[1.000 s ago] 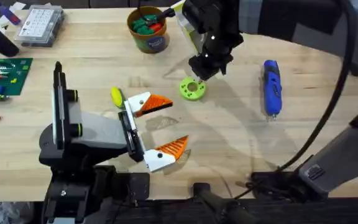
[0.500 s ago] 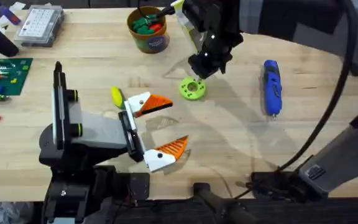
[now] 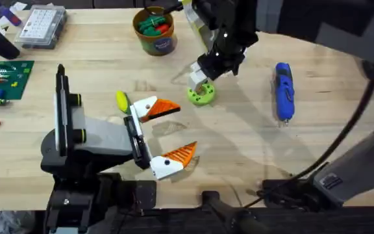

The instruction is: Pick up the gripper from the table and insert it into the empty holder that is missing its gripper. Then pick up a screw, insert it into the mounting hole, and use the screwdriver to tighten it. Finally, clean up the table by picking up the vegetable and placing it into the bucket.

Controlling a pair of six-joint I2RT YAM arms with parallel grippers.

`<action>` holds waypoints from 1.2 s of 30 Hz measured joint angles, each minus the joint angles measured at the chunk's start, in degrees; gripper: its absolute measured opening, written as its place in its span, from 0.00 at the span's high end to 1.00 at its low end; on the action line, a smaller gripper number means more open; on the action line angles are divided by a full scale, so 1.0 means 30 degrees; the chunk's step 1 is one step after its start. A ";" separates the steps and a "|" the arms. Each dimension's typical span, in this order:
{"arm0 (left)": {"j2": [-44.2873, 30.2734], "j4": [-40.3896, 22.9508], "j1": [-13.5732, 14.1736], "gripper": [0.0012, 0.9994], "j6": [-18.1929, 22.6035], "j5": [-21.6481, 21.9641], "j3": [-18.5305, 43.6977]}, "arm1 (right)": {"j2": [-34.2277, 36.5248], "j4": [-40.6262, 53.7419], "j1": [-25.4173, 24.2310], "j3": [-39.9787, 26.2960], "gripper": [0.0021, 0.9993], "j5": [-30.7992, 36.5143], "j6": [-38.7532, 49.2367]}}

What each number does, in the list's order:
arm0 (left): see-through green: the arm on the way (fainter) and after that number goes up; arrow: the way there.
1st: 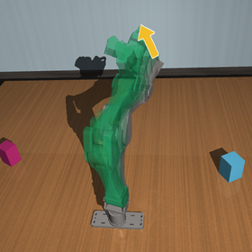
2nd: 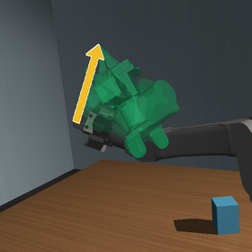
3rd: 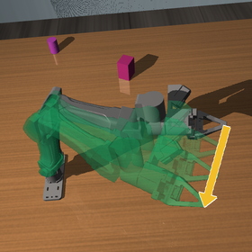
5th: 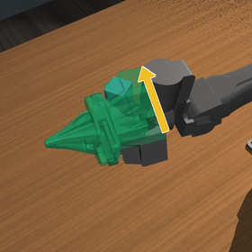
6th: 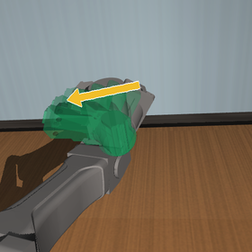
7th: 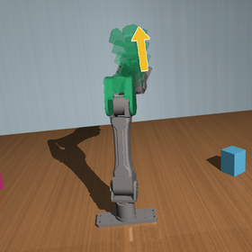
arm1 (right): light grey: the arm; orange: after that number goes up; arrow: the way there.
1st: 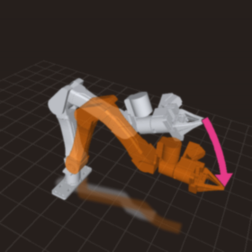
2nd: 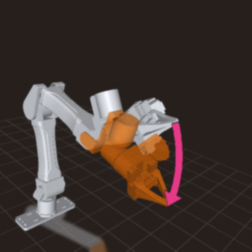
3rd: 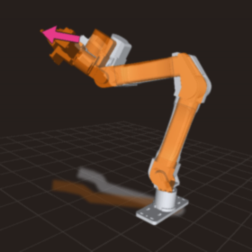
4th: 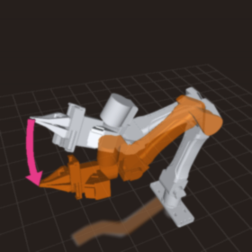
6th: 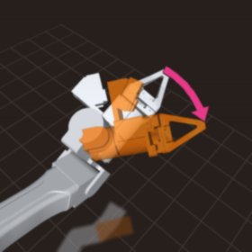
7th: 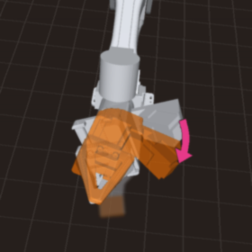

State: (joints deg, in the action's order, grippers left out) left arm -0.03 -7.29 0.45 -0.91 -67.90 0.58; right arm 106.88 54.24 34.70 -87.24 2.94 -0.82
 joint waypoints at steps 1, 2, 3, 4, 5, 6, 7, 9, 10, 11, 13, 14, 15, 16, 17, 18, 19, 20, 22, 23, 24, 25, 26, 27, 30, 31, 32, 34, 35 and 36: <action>0.0000 0.0000 0.0000 0.01 0.0000 0.0000 0.0000 | -0.0149 0.0063 0.0000 0.0000 0.01 0.0000 -0.0005; 0.0000 0.0000 0.0000 0.01 0.0000 -0.0005 0.0000 | -0.0288 0.0151 0.0000 0.0000 0.01 0.0005 -0.0007; 0.0000 0.0000 0.0000 0.01 0.0000 -0.0007 0.0000 | -0.0433 0.0250 0.0000 0.0000 0.00 0.0002 -0.0007; 0.0000 0.0000 0.0000 0.01 0.0005 -0.0003 0.0000 | -0.0580 0.0342 0.0000 0.0000 0.00 0.0005 -0.0007; 0.0000 0.0000 0.0000 0.01 0.0003 0.0000 0.0000 | -0.0706 0.0405 0.0000 0.0000 0.00 0.0003 -0.0007; 0.0000 0.0000 0.0000 0.01 0.0000 -0.0005 0.0000 | -0.0807 0.0432 0.0000 0.0000 0.00 0.0000 -0.0012; 0.0000 0.0000 0.0000 0.01 0.0000 -0.0003 0.0000 | -0.0874 0.0433 0.0000 0.0000 0.00 0.0000 -0.0010; 0.0000 0.0000 0.0000 0.01 0.0003 0.0000 0.0000 | -0.0915 0.0427 0.0000 -0.0007 0.00 0.0003 -0.0019; 0.0000 0.0000 0.0000 0.01 0.0000 -0.0004 0.0000 | -0.0915 0.0426 0.0000 -0.0007 0.00 0.0000 -0.0065; 0.0000 0.0000 0.0000 0.01 0.0000 -0.0003 0.0000 | -0.0915 0.0406 0.0000 -0.0007 0.00 0.0000 -0.0133; 0.0000 0.0000 0.0000 0.01 0.0000 0.0000 0.0000 | -0.0915 0.0356 0.0000 -0.0004 0.00 0.0000 -0.0276; 0.0000 0.0000 0.0000 0.01 0.0005 0.0000 0.0000 | -0.0915 0.0341 0.0000 -0.0007 0.00 0.0000 -0.0360; 0.0000 0.0000 0.0000 0.01 0.0003 0.0000 0.0000 | -0.0915 0.0308 0.0000 -0.0007 0.00 0.0005 -0.0487; 0.0000 0.0000 0.0000 0.01 0.0000 0.0000 0.0000 | -0.0915 0.0252 0.0000 -0.0007 0.00 0.0003 -0.0619; 0.0000 0.0000 0.0000 0.01 0.0000 0.0000 0.0000 | -0.0915 0.0195 0.0000 -0.0007 0.01 0.0004 -0.0729; 0.0000 0.0000 0.0000 0.01 0.0000 -0.0005 0.0000 | -0.0910 0.0148 0.0000 -0.0007 0.03 0.0007 -0.0824; 0.0000 0.0000 0.0000 0.01 0.0000 -0.0003 0.0000 | -0.0907 0.0101 0.0000 -0.0007 0.06 0.0007 -0.0895; 0.0000 0.0000 0.0000 0.01 0.0004 0.0000 0.0000 | -0.0886 0.0038 0.0000 -0.0007 0.09 0.0007 -0.0986; 0.0000 0.0000 0.0000 0.01 0.0004 0.0000 0.0000 | -0.0776 -0.0154 0.0000 -0.0007 0.12 0.0003 -0.1205; 0.0000 0.0000 0.0000 0.01 0.0003 0.0000 0.0000 | -0.0669 -0.0243 0.0000 -0.0007 0.14 0.0000 -0.1308; 0.0000 0.0000 0.0000 0.01 0.0004 0.0000 0.0000 | -0.0550 -0.0322 0.0000 -0.0007 0.17 -0.0008 -0.1368; 0.0000 0.0000 0.0000 0.01 0.0003 -0.0005 0.0000 | -0.0407 -0.0372 0.0000 -0.0007 0.19 -0.0015 -0.1427; 0.0000 0.0000 0.0000 0.01 0.0000 -0.0007 0.0000 | -0.0256 -0.0407 0.0000 -0.0007 0.21 -0.0019 -0.1539; 0.0000 0.0000 0.0000 0.01 0.0000 -0.0004 0.0000 | 0.0219 -0.0612 0.0000 -0.0007 0.23 -0.0073 -0.1749; 0.0000 0.0000 0.0000 0.01 0.0000 0.0000 0.0000 | 0.0222 -0.1005 0.0000 -0.0007 0.24 -0.0073 -0.1803; 0.0000 0.0000 0.0000 0.01 0.0000 -0.0003 0.0000 | 0.0222 -0.1150 0.0000 -0.0007 0.25 -0.0073 -0.1807; 0.0000 0.0000 0.0000 0.01 0.0003 -0.0007 0.0000 | 0.0222 -0.1262 0.0000 -0.0007 0.26 -0.0073 -0.1807; 0.0000 0.0000 0.0000 0.01 0.0000 0.0000 0.0000 | 0.0219 -0.1417 0.0000 -0.0007 0.27 -0.0073 -0.1807; 0.0000 0.0000 0.0000 0.01 0.0000 0.0000 0.0000 | 0.0222 -0.1454 0.0000 -0.0007 0.27 -0.0073 -0.1807; 0.0000 0.0000 0.0000 0.01 0.0000 0.0000 0.0000 | 0.0218 -0.1464 -0.0004 -0.0007 0.28 -0.0073 -0.1807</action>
State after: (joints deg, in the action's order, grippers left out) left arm -0.03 -7.29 0.45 -0.91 -67.90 0.58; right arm 107.53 49.84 34.69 -87.26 2.72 -6.24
